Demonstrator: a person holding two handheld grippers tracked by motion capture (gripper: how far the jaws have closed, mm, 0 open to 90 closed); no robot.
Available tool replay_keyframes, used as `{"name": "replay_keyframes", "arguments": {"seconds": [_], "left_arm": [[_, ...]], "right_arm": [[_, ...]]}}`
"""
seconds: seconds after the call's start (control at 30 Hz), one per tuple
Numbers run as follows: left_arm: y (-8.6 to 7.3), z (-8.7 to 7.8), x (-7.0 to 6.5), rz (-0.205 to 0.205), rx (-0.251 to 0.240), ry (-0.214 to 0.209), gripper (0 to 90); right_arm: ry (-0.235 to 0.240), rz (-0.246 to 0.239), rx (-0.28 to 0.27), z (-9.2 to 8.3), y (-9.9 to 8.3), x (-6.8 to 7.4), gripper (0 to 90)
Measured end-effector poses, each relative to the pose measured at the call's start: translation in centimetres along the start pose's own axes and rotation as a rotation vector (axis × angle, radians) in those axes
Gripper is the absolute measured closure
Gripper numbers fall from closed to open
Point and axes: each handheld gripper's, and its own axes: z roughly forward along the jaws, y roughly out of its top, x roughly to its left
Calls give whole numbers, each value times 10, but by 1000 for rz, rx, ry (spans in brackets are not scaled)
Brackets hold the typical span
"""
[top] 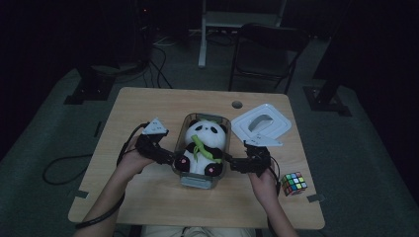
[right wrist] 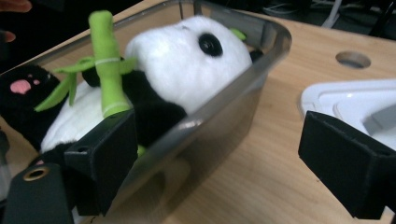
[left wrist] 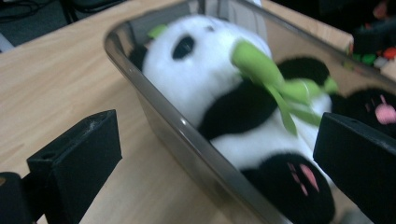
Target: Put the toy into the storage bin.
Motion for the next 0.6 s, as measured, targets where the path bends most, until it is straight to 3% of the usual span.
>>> {"name": "replay_keyframes", "arguments": {"seconds": [0.13, 0.2, 0.37, 0.5, 0.6], "left_arm": [[-6, 9, -7, 49, 70, 4, 16], [-7, 13, -6, 20, 79, -1, 16], [-8, 26, -7, 40, 135, 48, 17], [-12, 31, -4, 0, 133, 12, 17], [-11, 25, -4, 3, 108, 2, 16]], "right_arm": [[-44, 32, 11, -6, -9, -14, 115], [-58, 57, -7, -12, -13, -21, 115], [-103, 100, -6, -24, -23, -36, 115], [-122, 132, 0, -31, -32, -45, 115], [-139, 147, -1, -38, -36, -50, 115]]}}
